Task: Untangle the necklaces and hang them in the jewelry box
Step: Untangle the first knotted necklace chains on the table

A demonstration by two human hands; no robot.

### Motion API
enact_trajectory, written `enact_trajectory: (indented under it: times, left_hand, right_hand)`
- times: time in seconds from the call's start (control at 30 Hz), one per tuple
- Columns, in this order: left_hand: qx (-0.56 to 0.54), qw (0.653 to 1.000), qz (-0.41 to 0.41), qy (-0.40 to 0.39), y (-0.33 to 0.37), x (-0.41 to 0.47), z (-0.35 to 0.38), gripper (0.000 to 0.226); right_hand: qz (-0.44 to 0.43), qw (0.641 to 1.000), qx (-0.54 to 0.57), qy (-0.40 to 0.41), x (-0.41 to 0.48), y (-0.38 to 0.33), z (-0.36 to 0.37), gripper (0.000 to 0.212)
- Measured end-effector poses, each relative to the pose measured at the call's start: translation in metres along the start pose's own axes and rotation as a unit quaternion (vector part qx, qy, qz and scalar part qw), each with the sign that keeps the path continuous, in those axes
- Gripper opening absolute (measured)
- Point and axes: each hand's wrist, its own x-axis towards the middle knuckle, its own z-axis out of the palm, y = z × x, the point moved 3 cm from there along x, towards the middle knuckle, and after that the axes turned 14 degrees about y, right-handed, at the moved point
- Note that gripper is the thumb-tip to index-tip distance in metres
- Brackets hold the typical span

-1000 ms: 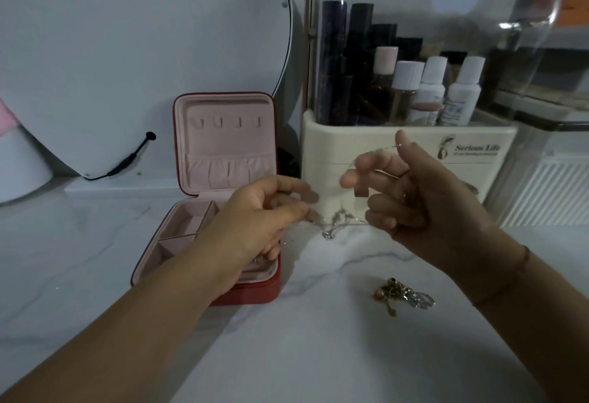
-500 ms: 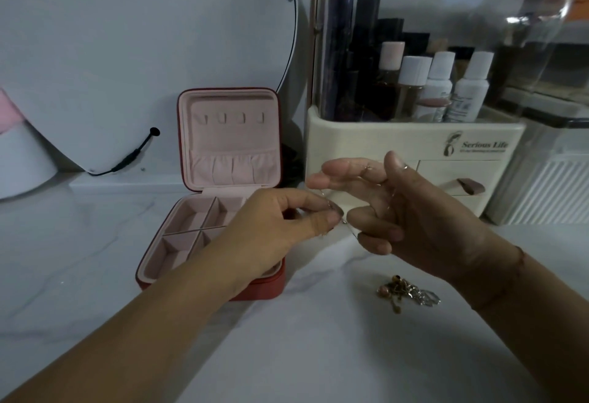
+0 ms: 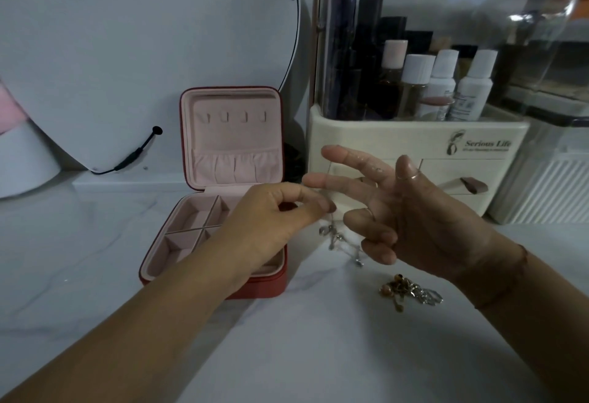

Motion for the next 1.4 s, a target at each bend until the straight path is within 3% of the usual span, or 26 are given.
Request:
enact_trajectory:
  times: [0.13,0.27,0.43,0.53,0.63,0.8,0.93,1.07,1.2,1.33,1.4]
  left_hand:
    - [-0.019,0.999,-0.002,-0.027,0.0,-0.003,0.007,0.009]
    - [-0.102,0.992,-0.061,-0.032,-0.004,-0.006,0.013,0.017]
    - [-0.056,0.996,-0.042,-0.06,-0.008,-0.007,0.016,0.031]
    - [-0.001,0.997,-0.01,-0.073,-0.008,-0.008,0.017,0.016]
    - [-0.017,0.999,-0.014,-0.049,-0.006,-0.008,0.015,0.011]
    - [-0.062,0.997,-0.037,0.032,-0.004,-0.001,0.004,0.006]
    - [-0.082,0.994,-0.021,0.074,-0.001,0.002,-0.003,0.008]
    - [-0.068,0.994,0.007,0.083,0.003,0.002,-0.006,0.014]
    - [-0.049,0.995,0.038,0.083,0.006,0.001,-0.007,0.017]
    - [-0.072,0.993,0.058,0.075,0.009,0.001,-0.009,0.017]
    - [-0.087,0.992,0.063,0.067,0.011,0.001,-0.009,0.017]
  right_hand:
    - [-0.006,1.0,-0.012,-0.004,0.0,0.0,-0.001,0.083]
    - [-0.028,0.999,-0.046,-0.004,0.0,0.0,-0.002,0.083]
    - [-0.052,0.998,-0.016,-0.03,0.0,-0.005,0.0,0.086]
    - [-0.052,0.997,0.015,-0.052,-0.001,-0.009,-0.001,0.085]
    - [-0.057,0.997,0.025,-0.05,-0.001,-0.012,-0.003,0.087]
    - [-0.065,0.997,0.041,0.001,-0.002,-0.017,-0.01,0.089]
    - [-0.051,0.995,0.007,0.08,-0.001,-0.016,-0.017,0.062]
    - [-0.001,0.988,-0.089,0.126,0.001,-0.008,-0.019,0.054]
    - [-0.009,0.935,-0.317,0.158,0.001,-0.003,-0.011,0.02]
    - [-0.055,0.844,-0.511,0.154,0.002,0.005,-0.007,0.009]
    - [-0.068,0.825,-0.541,0.147,0.001,0.006,-0.007,0.014]
